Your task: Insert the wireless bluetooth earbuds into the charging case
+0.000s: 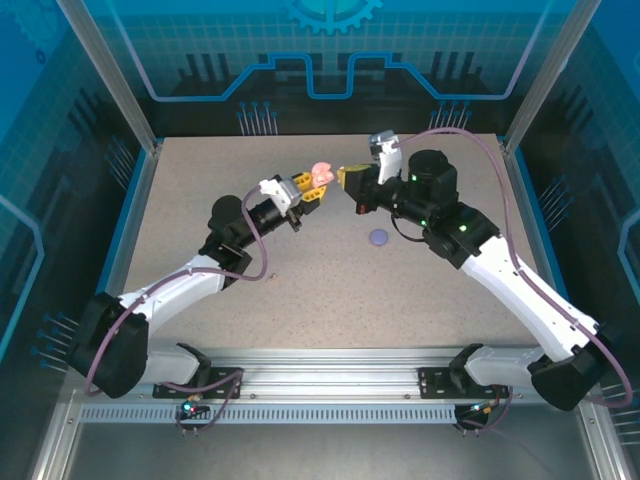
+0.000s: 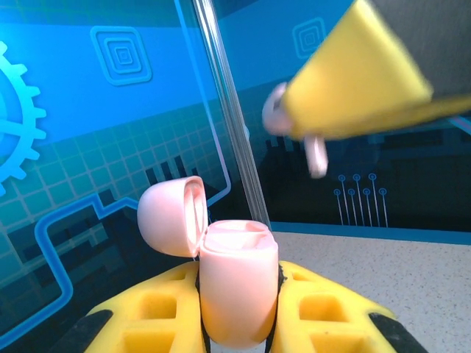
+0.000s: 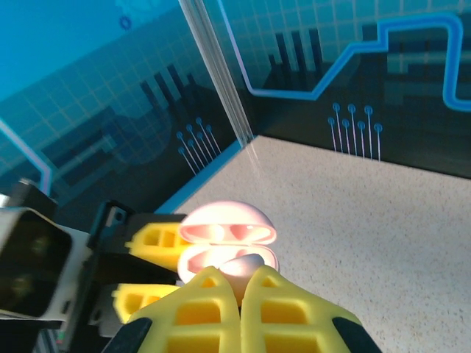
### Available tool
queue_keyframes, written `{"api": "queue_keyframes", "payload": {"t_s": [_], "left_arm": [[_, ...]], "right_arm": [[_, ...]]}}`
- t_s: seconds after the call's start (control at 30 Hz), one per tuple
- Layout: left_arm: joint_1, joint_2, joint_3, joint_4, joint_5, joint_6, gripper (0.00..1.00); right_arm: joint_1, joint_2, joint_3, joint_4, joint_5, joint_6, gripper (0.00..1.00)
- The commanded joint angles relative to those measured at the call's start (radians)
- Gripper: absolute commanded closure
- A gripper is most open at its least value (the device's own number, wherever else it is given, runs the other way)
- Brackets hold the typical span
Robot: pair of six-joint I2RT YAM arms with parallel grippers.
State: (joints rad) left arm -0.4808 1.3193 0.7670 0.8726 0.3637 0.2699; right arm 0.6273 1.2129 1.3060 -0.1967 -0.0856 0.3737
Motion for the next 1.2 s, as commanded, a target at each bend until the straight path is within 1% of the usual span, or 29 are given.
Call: {"api": "queue_keyframes", "payload": {"t_s": [0.0, 0.37, 1.17], "left_arm": [[-0.006, -0.031, 0.031, 0.048, 0.023, 0.053, 1.00], [-0.006, -0.046, 0.069, 0.013, 0.049, 0.080, 1.00], [-0.008, -0.042, 0.061, -0.007, 0.056, 0.072, 1.00]], "right_arm": [[-0.008, -0.033, -0.024, 0.064, 0.010, 0.027, 1.00], [0.009, -0.025, -0.091, 0.189, 0.022, 0.080, 1.00], [0.035, 0.017, -0.056, 0.212, 0.015, 0.084, 1.00]]}}
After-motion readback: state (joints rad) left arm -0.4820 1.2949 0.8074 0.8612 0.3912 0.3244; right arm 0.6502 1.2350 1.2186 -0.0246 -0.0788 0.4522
